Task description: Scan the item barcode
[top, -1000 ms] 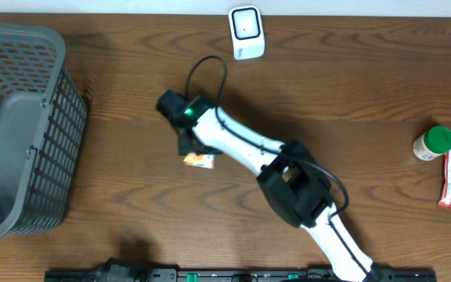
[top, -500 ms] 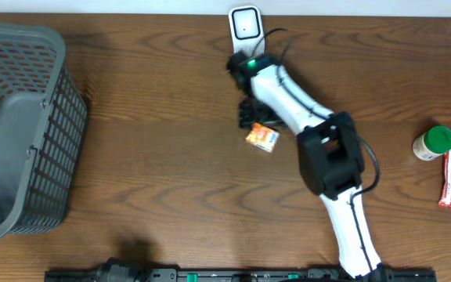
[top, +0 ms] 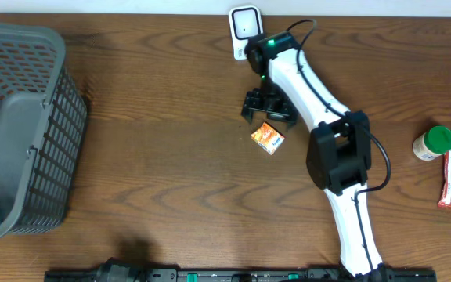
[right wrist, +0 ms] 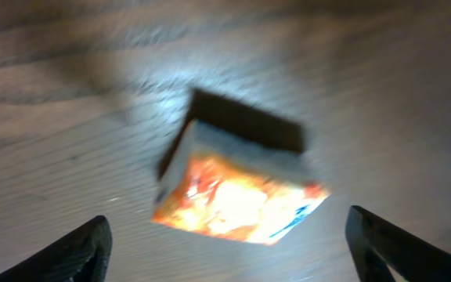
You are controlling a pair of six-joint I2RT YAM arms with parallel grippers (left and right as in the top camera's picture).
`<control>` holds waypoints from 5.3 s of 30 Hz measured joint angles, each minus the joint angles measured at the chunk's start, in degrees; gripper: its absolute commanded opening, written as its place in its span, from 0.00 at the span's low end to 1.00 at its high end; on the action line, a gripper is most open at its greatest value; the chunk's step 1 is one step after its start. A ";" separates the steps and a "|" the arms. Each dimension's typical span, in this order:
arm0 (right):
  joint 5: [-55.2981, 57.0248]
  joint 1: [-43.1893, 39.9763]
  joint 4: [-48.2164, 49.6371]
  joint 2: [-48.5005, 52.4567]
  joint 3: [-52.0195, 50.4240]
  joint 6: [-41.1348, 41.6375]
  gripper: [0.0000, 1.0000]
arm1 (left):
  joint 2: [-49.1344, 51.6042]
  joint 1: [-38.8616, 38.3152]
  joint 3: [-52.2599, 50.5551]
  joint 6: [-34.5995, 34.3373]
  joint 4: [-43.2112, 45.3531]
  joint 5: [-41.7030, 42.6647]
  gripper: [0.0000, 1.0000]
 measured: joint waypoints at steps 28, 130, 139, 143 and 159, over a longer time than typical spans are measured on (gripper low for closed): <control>13.00 2.23 11.43 0.00 -6.75 6.49 0.04 | 0.00 0.00 0.00 0.00 0.00 0.00 0.98; 2.78 1.77 40.39 -30.60 -49.51 -18.97 0.99 | 0.00 0.00 0.00 0.00 -0.02 0.00 0.98; 2.93 1.79 41.18 -25.94 -49.51 -19.67 0.99 | 0.00 0.00 0.00 0.00 0.00 0.02 0.97; 2.93 1.79 41.31 -25.77 -49.51 -20.72 0.99 | 0.00 0.00 0.00 0.00 0.00 0.02 0.98; -2.29 1.73 40.37 -25.77 -49.48 -24.15 0.93 | 0.00 0.00 0.00 0.00 0.00 0.02 0.98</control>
